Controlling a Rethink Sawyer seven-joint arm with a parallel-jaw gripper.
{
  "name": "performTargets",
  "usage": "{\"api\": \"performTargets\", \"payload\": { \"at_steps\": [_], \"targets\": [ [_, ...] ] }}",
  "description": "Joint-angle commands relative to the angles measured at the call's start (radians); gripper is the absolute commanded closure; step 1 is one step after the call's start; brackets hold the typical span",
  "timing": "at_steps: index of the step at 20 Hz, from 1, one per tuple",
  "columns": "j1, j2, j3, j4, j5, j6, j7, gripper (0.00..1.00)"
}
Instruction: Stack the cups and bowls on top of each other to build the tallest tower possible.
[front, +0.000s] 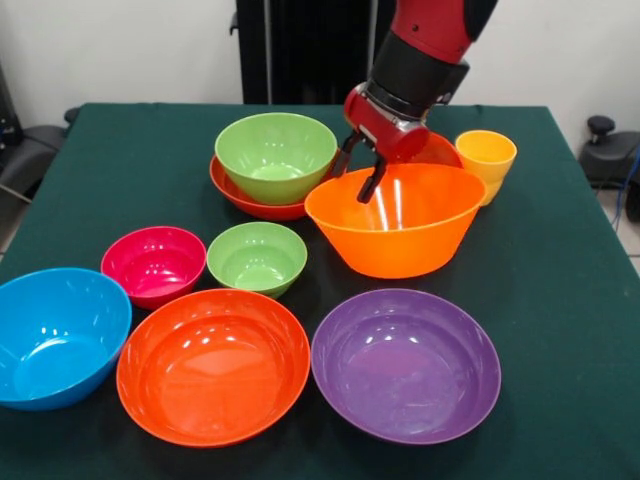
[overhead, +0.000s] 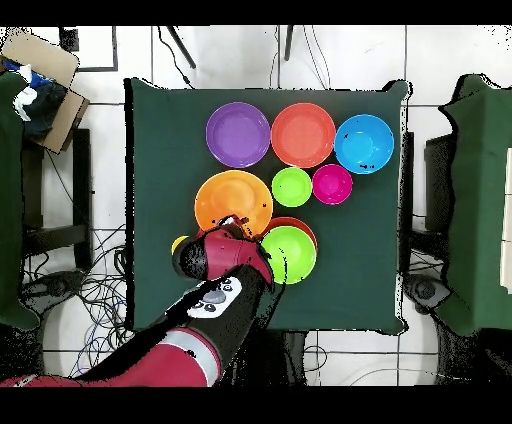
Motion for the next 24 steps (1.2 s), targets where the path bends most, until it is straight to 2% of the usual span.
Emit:
{"api": "performTargets", "payload": {
  "at_steps": [1,11,13,18,24],
  "targets": [
    [-0.009,0.048,0.08,-0.075,0.005,-0.031,0.061,0.0],
    [-0.005,0.014,0.09,-0.062,0.008,0.008,0.061,0.0],
    [0.0,-0.028,0.101,-0.049,0.015,0.055,0.06,0.0],
    [0.014,-0.178,0.122,-0.016,0.032,0.241,0.05,0.0],
    [-0.003,-0.24,0.145,-0.013,0.041,0.321,0.043,0.0]
  ]
}}
